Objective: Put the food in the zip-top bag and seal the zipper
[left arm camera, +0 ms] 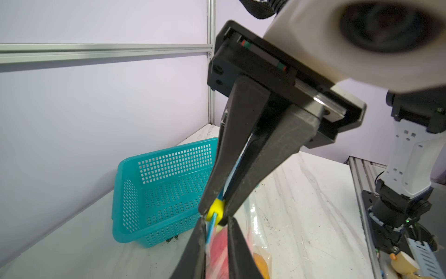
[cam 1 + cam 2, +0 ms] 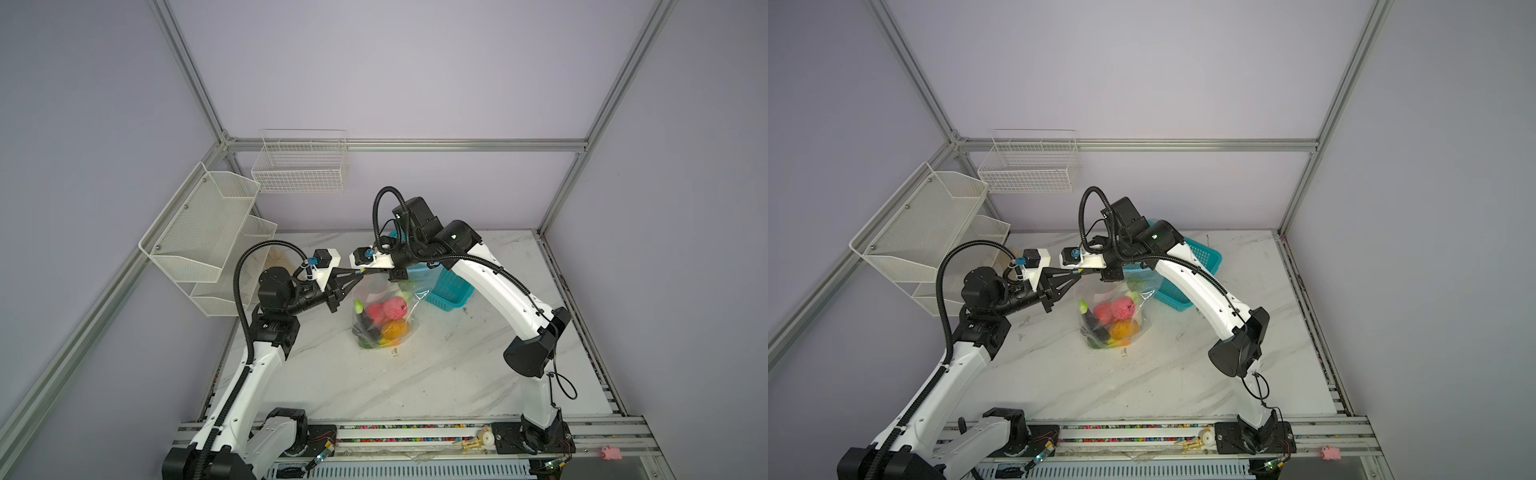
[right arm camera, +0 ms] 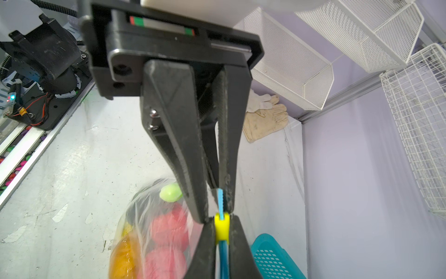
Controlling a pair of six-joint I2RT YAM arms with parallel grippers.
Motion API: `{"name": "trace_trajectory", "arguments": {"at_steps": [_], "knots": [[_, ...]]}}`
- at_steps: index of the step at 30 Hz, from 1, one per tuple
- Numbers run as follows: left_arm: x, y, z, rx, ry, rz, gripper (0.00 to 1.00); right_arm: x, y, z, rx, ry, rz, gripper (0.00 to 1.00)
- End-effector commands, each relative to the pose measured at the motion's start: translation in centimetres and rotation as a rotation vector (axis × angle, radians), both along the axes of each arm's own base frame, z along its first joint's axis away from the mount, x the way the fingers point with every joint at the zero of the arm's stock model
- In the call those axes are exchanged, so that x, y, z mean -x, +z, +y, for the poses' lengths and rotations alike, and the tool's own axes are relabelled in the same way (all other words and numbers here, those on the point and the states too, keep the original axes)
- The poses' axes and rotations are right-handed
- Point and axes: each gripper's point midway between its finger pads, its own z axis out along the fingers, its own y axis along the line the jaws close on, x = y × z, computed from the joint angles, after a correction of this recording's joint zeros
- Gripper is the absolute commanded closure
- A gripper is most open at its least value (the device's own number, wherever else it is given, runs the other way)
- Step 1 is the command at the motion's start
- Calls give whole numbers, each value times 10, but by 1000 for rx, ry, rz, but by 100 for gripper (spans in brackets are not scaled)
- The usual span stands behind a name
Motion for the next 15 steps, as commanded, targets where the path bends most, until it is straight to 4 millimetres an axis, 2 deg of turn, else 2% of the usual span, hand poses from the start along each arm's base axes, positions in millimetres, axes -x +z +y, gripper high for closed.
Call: {"name": "trace_trajectory", "arguments": {"at_steps": [1,3,6,8,10,15], "knots": [[11,40,-3,-6,-17,-119,78,8,35,-9,-61,19,-59,100],[11,38,-3,-8,-17,-116,77,8,35,-8,-62,20,-58,100],[11,37,-2,-9,-14,-109,69,7,34,-7,-63,20,-56,100],[12,37,-2,-13,-11,-112,70,7,35,-7,-66,21,-55,100],[12,38,-3,-16,-10,-115,73,7,35,-6,-66,22,-53,100],[11,41,-2,-17,-3,-123,92,8,38,-5,-74,28,-51,100]]}}
